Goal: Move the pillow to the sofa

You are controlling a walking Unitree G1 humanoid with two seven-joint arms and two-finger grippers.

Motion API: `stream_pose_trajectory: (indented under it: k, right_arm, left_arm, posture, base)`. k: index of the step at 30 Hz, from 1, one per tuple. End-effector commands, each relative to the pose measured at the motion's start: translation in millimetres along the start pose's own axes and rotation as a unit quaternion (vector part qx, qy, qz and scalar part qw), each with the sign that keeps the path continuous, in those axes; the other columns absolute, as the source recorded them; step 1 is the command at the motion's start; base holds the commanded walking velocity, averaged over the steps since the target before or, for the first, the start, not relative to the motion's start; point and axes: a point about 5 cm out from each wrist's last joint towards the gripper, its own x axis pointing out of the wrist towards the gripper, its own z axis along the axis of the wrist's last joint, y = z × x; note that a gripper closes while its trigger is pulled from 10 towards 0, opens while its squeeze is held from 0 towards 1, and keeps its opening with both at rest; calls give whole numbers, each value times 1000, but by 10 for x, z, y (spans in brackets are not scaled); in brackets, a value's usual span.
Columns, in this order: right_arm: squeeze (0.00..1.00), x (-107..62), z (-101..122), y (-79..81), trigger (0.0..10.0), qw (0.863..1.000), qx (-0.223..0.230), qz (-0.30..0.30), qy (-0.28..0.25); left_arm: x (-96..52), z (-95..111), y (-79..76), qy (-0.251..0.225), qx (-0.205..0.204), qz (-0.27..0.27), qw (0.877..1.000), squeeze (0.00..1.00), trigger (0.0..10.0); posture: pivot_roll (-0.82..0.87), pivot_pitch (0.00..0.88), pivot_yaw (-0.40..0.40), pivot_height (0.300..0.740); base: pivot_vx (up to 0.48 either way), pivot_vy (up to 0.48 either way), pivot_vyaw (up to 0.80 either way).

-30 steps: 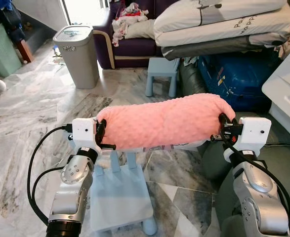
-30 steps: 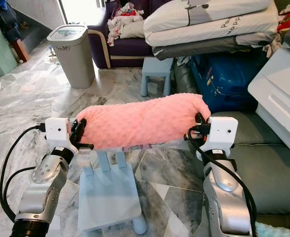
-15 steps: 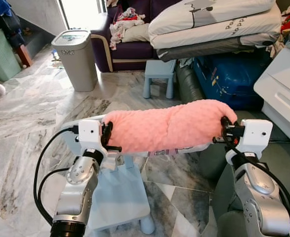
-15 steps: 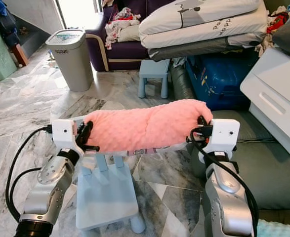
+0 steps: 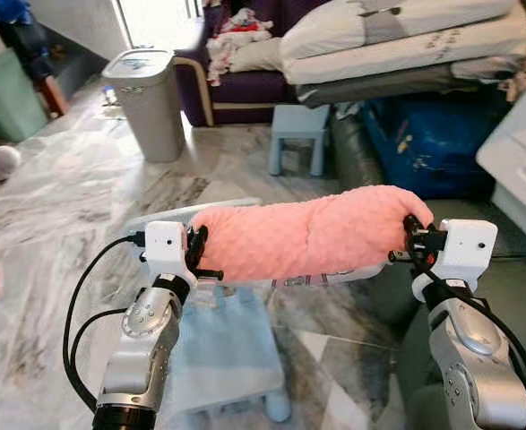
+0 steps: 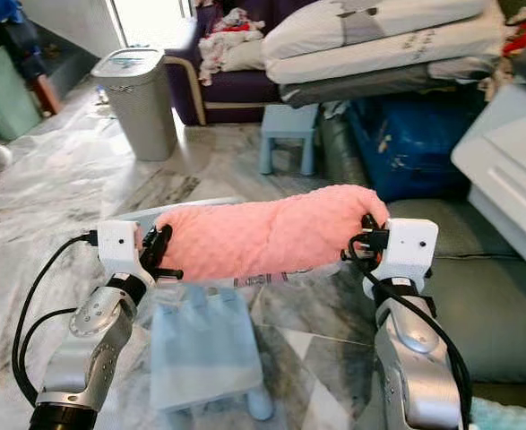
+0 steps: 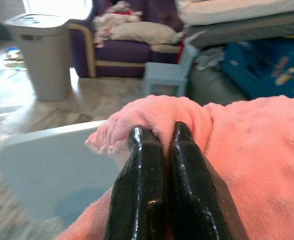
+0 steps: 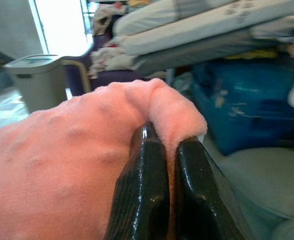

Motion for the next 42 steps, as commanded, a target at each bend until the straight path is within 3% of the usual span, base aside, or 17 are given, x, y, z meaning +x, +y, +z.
stream_pose_trajectory:
  k: [1, 42]
  right_arm:
    - [0, -8, 49, 33, 10000, 1000, 3, 8, -8]
    - [0, -14, 51, 24, 10000, 1000, 0, 3, -7]
  left_arm:
    - [-12, 56, 16, -9, 4, -3, 1000, 0, 10000]
    - [30, 29, -40, 17, -12, -27, 999, 0, 10000]
  posture:
    - [-190, 19, 51, 740]
    - [-198, 18, 59, 740]
  base:
    - [0, 461, 0]
    - [0, 471, 0]
